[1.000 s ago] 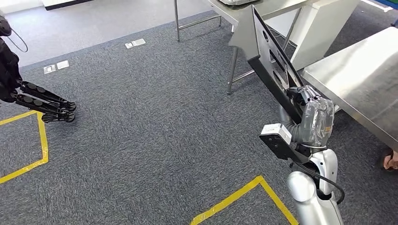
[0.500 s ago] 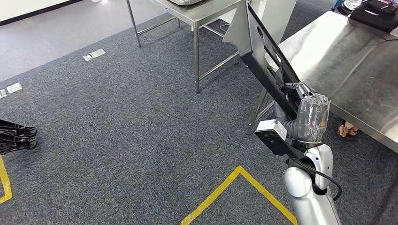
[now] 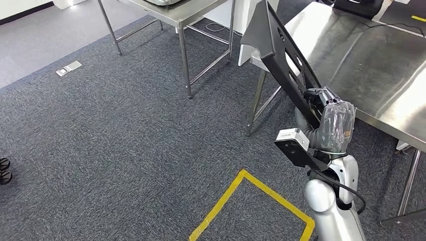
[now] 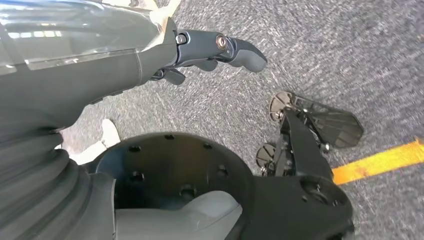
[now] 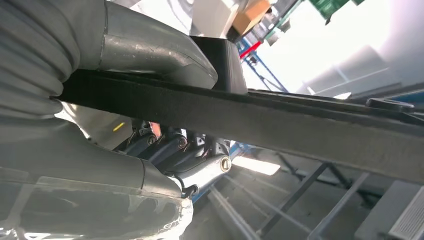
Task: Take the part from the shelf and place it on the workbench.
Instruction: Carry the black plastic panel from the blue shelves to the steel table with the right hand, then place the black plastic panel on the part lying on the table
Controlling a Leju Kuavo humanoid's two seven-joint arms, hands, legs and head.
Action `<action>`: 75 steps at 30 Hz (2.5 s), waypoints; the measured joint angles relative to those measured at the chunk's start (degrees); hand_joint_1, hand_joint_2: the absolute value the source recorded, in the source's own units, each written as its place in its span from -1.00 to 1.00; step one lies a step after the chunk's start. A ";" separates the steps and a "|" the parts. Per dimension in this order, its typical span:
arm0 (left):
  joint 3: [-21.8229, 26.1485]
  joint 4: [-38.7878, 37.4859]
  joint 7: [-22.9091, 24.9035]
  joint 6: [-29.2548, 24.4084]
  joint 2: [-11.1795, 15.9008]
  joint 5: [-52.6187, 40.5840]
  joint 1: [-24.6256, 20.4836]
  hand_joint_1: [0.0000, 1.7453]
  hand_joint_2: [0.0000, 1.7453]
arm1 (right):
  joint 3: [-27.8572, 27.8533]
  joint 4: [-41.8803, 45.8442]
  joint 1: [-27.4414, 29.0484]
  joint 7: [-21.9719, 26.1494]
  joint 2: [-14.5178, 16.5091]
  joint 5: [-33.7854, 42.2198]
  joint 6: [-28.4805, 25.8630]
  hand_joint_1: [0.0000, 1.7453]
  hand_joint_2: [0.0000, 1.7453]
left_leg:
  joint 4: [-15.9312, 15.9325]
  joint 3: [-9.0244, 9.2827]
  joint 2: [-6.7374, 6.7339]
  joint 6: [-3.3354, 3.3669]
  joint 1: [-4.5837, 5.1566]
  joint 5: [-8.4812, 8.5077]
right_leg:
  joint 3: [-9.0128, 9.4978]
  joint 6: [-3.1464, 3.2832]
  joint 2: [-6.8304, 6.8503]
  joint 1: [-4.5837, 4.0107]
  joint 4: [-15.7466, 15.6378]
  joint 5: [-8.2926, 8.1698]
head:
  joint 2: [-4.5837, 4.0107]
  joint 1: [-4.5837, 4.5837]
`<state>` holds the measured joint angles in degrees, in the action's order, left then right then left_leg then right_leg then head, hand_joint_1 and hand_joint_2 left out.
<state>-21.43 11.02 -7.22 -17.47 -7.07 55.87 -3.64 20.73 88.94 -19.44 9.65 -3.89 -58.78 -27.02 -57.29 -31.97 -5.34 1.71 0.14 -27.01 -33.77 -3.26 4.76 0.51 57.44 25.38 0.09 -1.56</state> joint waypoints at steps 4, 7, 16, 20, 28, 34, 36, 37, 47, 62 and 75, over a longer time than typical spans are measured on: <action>-0.01 0.03 0.15 0.02 -0.06 0.00 -0.11 -1.00 1.00 | 0.04 -0.02 -0.22 0.01 -0.14 0.06 0.11 1.00 1.00 | -0.78 0.19 -0.49 -1.26 -0.27 -1.08 | -0.03 1.61 -2.48 0.31 -0.61 -0.64 | 0.00 -0.17; -0.02 0.02 0.38 0.24 -0.04 -0.06 -0.08 -1.00 1.00 | 0.12 -0.03 -0.32 -0.01 -0.02 0.06 0.12 1.00 1.00 | -10.14 -3.97 4.37 -2.01 -0.68 -6.41 | -0.02 2.32 -4.65 0.73 -0.79 -0.95 | 0.01 -0.83; -0.11 -0.01 1.07 0.64 0.18 -0.52 0.12 -1.00 1.00 | 0.17 -0.03 0.20 -0.02 -0.02 0.05 0.16 1.00 1.00 | -0.48 -0.41 9.08 -0.98 -0.83 -0.05 | -0.27 1.76 -10.92 0.31 -0.56 -1.21 | 0.01 -0.90; -0.15 -0.01 1.24 0.49 0.11 -0.52 -0.07 -1.00 1.00 | 0.13 -0.03 0.15 -0.02 -0.15 0.05 0.28 1.00 1.00 | 0.24 -0.23 6.56 0.48 -0.72 0.62 | -2.05 0.76 -9.20 0.40 1.62 -0.19 | 0.00 -0.65; -0.15 -0.01 1.64 0.04 0.07 -0.38 0.08 -1.00 1.00 | 0.17 -0.64 -0.11 0.43 -0.57 0.63 0.62 1.00 1.00 | 0.30 -0.05 1.26 0.72 -0.50 0.29 | -3.84 -0.53 -2.81 0.38 6.91 2.07 | 0.00 0.16; -0.15 0.01 1.69 -0.79 -0.05 0.29 -0.06 -1.00 1.00 | 0.34 -1.13 -0.60 0.93 -0.76 1.45 0.42 1.00 1.00 | -0.04 0.58 -0.79 -0.97 -0.17 -0.77 | 0.04 1.27 -2.29 0.18 -0.59 -0.59 | 0.01 0.00; -0.14 0.02 1.71 -1.07 -0.10 0.48 -0.10 -1.00 1.00 | 0.47 -1.42 -0.96 1.01 -0.76 1.73 0.31 1.00 1.00 | -3.45 -0.81 2.04 -1.63 -0.55 -3.23 | 0.10 1.95 -3.70 0.57 -0.79 -0.82 | 0.00 -0.28; -0.14 0.02 1.71 -1.16 -0.11 0.52 -0.09 -1.00 1.00 | 0.59 -1.59 -1.19 1.04 -0.73 1.87 0.26 1.00 1.00 | -6.97 -2.46 3.69 -1.80 -0.66 -5.15 | 0.04 2.16 -4.37 0.61 -0.78 -0.87 | 0.00 -0.48; -0.13 -0.01 1.69 -1.54 -0.13 0.72 0.08 -1.00 1.00 | 1.32 -2.89 -1.75 1.20 -0.60 2.66 -0.09 1.00 1.00 | -0.51 -0.70 9.36 -0.56 -0.73 0.15 | -0.41 1.70 -11.27 0.24 -0.55 -1.25 | 0.01 -0.71; -0.11 0.01 1.13 -0.56 -0.31 0.75 -0.09 -1.00 1.00 | 2.23 -3.92 -2.90 0.28 -1.07 0.33 2.11 1.00 1.00 | 0.20 -0.31 2.23 0.09 -0.14 0.43 | 0.58 0.47 -3.72 0.13 -0.77 -0.13 | 0.00 0.50; -0.76 -0.01 0.43 4.27 0.72 -0.86 0.07 -1.00 1.00 | 3.42 -14.98 -18.74 -11.81 -0.61 -4.95 32.09 1.00 1.00 | -3.68 -2.94 5.65 -1.49 -0.81 0.30 | 0.59 2.36 -5.84 0.35 -0.79 -0.60 | -0.01 -0.39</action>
<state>-22.19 11.02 -6.79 -13.21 -6.35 55.00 -3.57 24.15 73.96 -38.18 -2.16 -4.50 -63.73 5.07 -60.97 -34.92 0.31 0.22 -0.68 -26.71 -33.17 -0.90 -1.09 0.86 56.66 24.77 0.09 -1.95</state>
